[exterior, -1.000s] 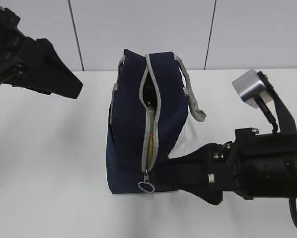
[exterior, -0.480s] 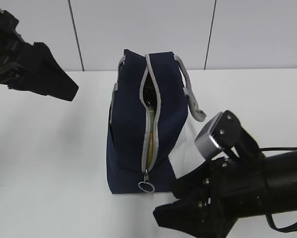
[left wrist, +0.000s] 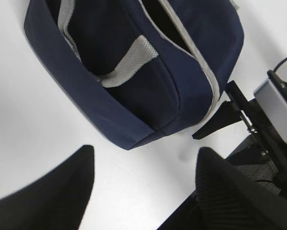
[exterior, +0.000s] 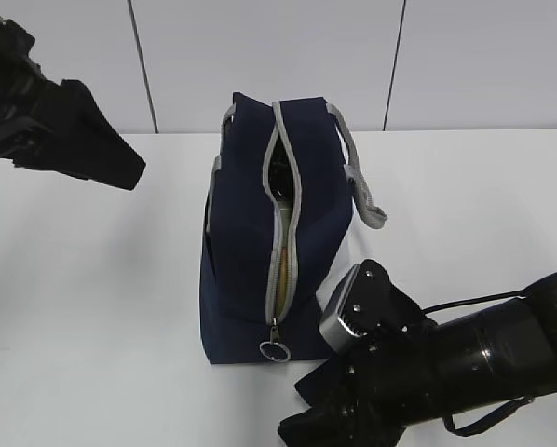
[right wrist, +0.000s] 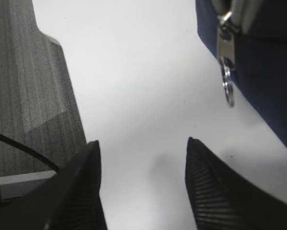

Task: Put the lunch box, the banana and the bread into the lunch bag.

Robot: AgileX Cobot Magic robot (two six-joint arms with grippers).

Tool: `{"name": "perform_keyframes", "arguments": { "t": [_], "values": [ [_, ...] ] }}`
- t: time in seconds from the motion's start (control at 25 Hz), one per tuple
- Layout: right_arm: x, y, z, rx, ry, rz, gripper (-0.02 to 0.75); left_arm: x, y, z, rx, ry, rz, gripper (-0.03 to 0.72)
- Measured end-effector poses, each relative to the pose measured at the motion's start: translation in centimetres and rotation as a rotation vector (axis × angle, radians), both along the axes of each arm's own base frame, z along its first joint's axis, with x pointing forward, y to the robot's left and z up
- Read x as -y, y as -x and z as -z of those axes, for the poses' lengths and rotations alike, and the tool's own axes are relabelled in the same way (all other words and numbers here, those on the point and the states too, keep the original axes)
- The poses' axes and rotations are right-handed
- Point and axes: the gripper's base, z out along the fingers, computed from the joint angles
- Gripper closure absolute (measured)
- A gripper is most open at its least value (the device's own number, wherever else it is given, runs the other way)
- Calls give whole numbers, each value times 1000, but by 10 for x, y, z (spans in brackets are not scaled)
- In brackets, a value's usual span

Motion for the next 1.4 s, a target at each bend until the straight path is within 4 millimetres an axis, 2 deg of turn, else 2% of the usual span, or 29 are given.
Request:
{"name": "perform_keyframes", "arguments": {
  "t": [0.2,0.64,0.8,0.92,1.24,1.4],
  "values": [
    [-2,-9,10,37,44,-9,366,0,0,0,-4,-1,2,232],
    [-8,-29,-1,122,49,3,370,0,1,1,-15,-5,8,235],
    [-10,-32,-1,139,48,-6,398,0,2,1,-16,-5,9,238],
    [-11,-34,1,136,51,-7,468,0,2,1,-16,-5,9,241],
    [-13,-39,0,146,46,-7,727,0,2,1,-16,-5,9,244],
    [-13,-39,1,118,46,19,754,0,2,1,-16,-5,9,245]
  ]
}}
